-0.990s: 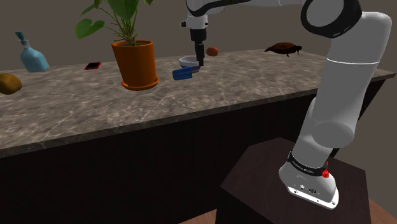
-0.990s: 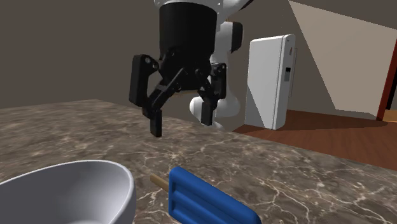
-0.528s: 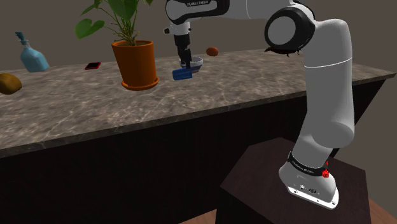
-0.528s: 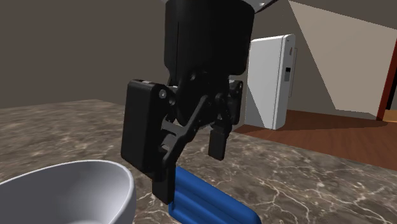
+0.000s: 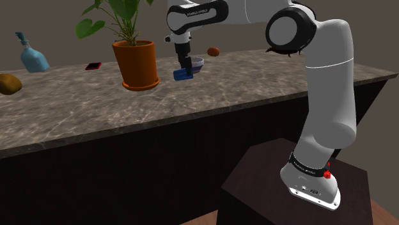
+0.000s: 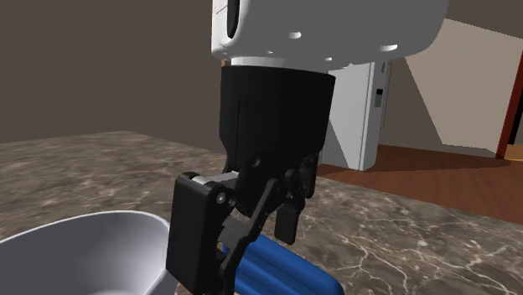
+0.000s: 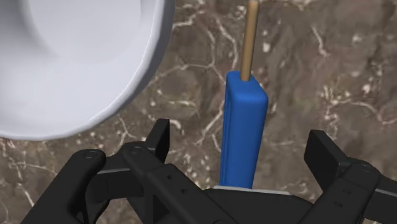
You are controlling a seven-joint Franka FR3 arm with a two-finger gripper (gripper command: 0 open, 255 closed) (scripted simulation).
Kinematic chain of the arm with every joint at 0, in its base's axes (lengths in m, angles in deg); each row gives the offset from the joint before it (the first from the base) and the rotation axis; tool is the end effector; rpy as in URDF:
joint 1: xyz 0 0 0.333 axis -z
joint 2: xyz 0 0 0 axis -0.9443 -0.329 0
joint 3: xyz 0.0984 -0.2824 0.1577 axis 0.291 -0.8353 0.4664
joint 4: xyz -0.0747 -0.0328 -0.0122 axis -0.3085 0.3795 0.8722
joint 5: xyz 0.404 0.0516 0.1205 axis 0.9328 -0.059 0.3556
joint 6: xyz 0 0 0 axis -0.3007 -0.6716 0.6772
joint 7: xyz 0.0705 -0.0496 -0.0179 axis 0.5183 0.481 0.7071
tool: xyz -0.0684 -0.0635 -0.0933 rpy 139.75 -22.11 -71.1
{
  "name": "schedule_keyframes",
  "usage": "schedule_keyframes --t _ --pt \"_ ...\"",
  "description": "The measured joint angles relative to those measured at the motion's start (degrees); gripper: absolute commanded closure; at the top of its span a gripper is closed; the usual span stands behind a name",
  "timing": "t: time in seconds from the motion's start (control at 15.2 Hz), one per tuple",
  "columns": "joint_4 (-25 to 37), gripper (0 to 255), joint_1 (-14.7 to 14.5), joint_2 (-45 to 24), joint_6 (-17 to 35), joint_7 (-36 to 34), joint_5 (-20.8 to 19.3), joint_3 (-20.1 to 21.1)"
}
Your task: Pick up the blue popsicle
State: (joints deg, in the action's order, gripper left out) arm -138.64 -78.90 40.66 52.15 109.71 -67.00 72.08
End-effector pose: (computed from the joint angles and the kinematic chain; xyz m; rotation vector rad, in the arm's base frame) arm 0.7079 0.0082 0.4989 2.6429 1.5712 -0.1171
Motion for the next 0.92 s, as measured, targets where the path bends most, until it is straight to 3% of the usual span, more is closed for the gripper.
schedule_keyframes --t 0.66,0.92 --pt "-0.2 255 0.0 -0.1 0.3 0.0 0.0 0.0" --pt "2.0 255 0.0 0.0 -2.0 0.1 0.0 0.0"
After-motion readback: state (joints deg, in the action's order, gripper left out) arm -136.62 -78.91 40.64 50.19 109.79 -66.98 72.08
